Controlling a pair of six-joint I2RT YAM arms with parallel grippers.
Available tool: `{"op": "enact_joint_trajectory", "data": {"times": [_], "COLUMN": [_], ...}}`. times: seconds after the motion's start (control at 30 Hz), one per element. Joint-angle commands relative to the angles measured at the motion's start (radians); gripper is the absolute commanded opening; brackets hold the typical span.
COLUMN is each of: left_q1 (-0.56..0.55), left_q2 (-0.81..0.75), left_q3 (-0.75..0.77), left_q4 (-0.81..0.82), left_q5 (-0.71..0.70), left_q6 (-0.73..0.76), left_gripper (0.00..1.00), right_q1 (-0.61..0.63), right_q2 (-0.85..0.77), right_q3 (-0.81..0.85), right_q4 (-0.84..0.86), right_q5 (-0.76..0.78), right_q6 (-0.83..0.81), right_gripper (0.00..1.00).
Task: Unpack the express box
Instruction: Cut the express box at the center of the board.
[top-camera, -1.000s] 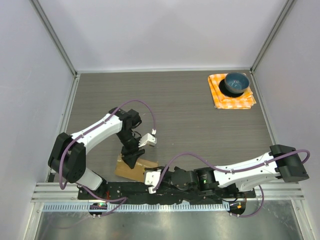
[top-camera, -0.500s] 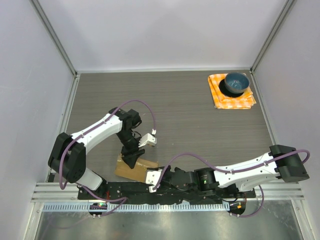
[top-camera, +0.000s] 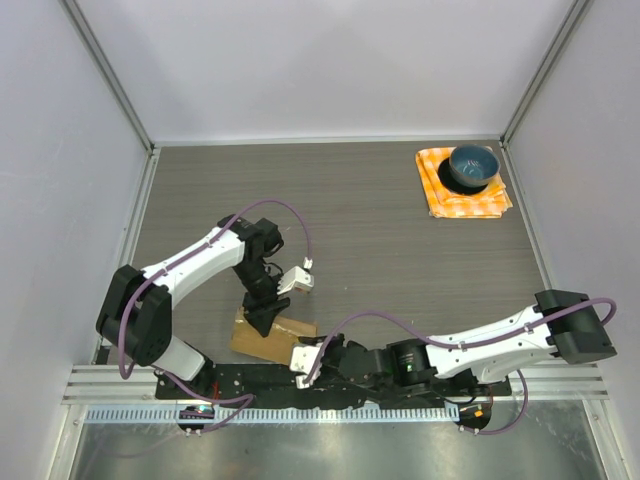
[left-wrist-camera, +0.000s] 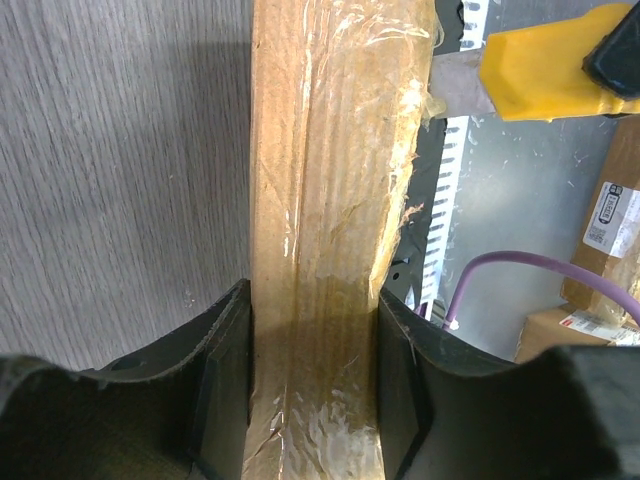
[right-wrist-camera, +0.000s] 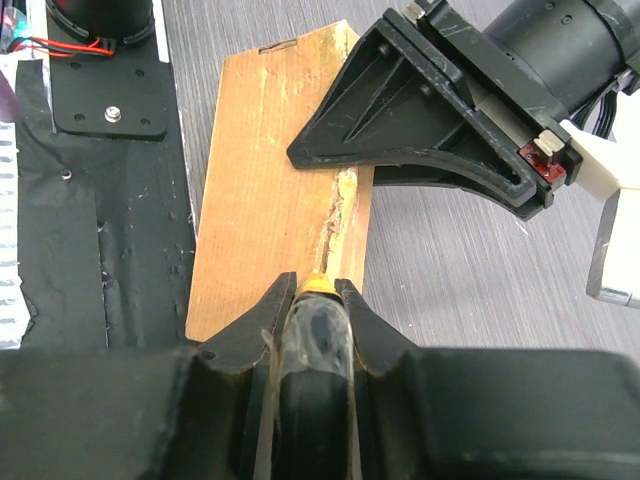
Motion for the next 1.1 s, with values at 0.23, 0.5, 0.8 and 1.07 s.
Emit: {"op": "enact_joint_trajectory", "data": {"times": [0.23,0.5,0.8,1.07], "left_q1": [0.001,0.009,0.027,0.033], "left_q2": [-0.037,-0.05,-0.057,-0.059], "left_q3": [0.016,0.003,0.0,-0.001], "left_q4": [-0.123,-0.108,-0.105,-0.109], "left_q5": [0.007,-0.01,-0.026,-0.032], "left_q6": [0.015,0.012,0.015,0.021], "left_gripper": [0.47,0.46,0.45,0.44], "right_q1": [0.054,0.092,0.111,0.114], "right_q2": [0.041,0.026,0.03,0.061], "right_q3": [0.041,0.089,0.097,0.104], "right_q4": [-0.164,-0.358,-0.427,-0.489], "right_q5": [0.116,0.093,0.105,0.116], "right_q6": [0.015,0.157,0.243,0.279], "right_gripper": [0.01,0.01,0.01,0.01]}}
